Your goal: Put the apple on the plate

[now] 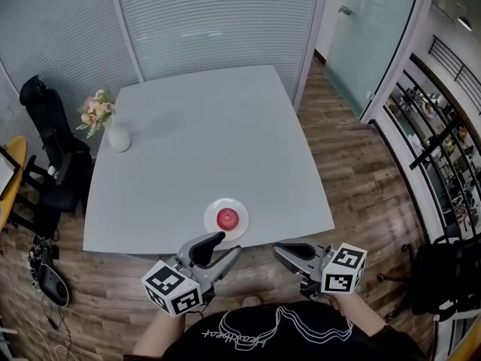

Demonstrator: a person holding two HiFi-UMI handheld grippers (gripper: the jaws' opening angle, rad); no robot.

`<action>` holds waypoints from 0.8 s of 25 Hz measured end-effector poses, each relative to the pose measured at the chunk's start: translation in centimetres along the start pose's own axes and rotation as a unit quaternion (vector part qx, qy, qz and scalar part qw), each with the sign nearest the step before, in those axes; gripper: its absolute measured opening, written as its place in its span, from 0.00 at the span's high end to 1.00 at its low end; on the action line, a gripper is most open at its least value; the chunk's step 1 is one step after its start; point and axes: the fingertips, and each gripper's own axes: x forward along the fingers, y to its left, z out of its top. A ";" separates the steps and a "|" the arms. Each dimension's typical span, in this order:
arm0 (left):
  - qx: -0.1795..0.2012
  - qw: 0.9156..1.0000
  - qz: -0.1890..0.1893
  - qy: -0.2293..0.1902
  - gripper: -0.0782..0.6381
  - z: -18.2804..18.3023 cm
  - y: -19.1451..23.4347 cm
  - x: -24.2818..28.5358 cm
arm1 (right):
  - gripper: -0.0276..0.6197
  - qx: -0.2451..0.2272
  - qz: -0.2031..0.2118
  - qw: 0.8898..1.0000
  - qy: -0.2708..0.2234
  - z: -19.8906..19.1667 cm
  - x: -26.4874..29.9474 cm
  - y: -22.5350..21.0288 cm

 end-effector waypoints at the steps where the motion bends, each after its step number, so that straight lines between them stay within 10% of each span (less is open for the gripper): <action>1: 0.001 1.000 -0.014 -0.003 0.61 0.3 -0.8 -0.1 | 0.94 -0.003 0.004 1.000 -0.001 0.1 0.2 0.2; 20: 0.029 0.999 -0.035 0.021 0.87 -2.2 -3.9 0.4 | 0.95 -0.027 0.026 0.999 0.020 -0.8 0.7 2.3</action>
